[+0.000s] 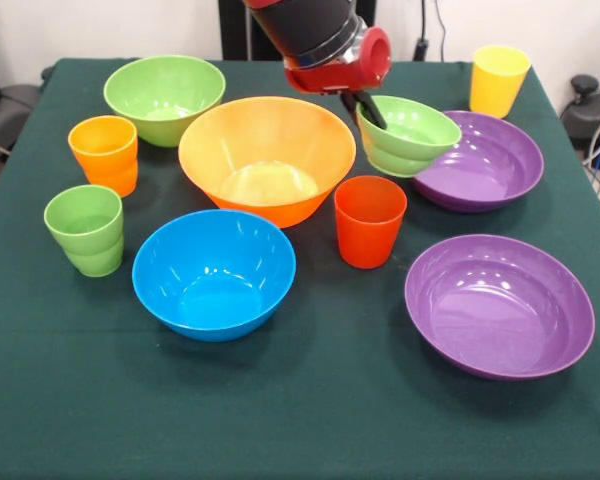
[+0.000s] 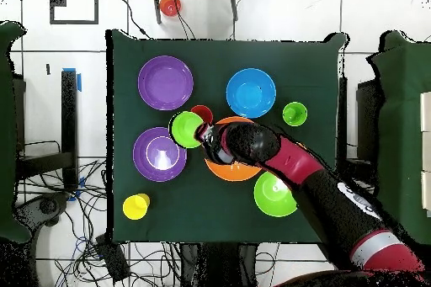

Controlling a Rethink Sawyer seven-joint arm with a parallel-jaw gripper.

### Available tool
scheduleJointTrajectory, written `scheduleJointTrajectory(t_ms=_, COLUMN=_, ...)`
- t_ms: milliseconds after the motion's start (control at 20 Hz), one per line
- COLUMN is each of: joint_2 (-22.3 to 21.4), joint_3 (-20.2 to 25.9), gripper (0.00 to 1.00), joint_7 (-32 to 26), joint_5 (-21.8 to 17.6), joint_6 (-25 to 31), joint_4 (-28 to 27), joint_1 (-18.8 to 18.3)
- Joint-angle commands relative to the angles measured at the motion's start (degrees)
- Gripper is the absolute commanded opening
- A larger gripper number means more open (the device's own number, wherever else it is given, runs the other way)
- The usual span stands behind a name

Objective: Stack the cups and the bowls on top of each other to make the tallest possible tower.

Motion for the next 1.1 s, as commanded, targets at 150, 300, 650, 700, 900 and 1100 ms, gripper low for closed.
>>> scheduleJointTrajectory(t_ms=150, joint_2=-0.3, joint_3=0.1, gripper=0.0, joint_7=2.4, joint_5=0.9, joint_6=6.7, joint_4=-4.5, joint_1=1.9)
scheduleJointTrajectory(t_ms=300, joint_2=-0.6, joint_3=-0.8, gripper=0.0, joint_7=2.5, joint_5=0.5, joint_6=8.5, joint_4=-5.5, joint_1=2.6)
scheduleJointTrajectory(t_ms=650, joint_2=-1.2, joint_3=-1.6, gripper=0.0, joint_7=2.0, joint_5=-0.6, joint_6=10.8, joint_4=-7.6, joint_1=3.1)
scheduleJointTrajectory(t_ms=700, joint_2=-1.0, joint_3=-1.6, gripper=0.0, joint_7=1.8, joint_5=-0.6, joint_6=10.9, joint_4=-8.0, joint_1=3.0)
scheduleJointTrajectory(t_ms=900, joint_2=0.5, joint_3=-1.8, gripper=0.0, joint_7=1.3, joint_5=-1.1, joint_6=10.3, joint_4=-9.6, joint_1=3.1)
scheduleJointTrajectory(t_ms=1100, joint_2=0.3, joint_3=-1.7, gripper=0.0, joint_7=1.0, joint_5=-1.9, joint_6=8.8, joint_4=-9.0, joint_1=2.9)
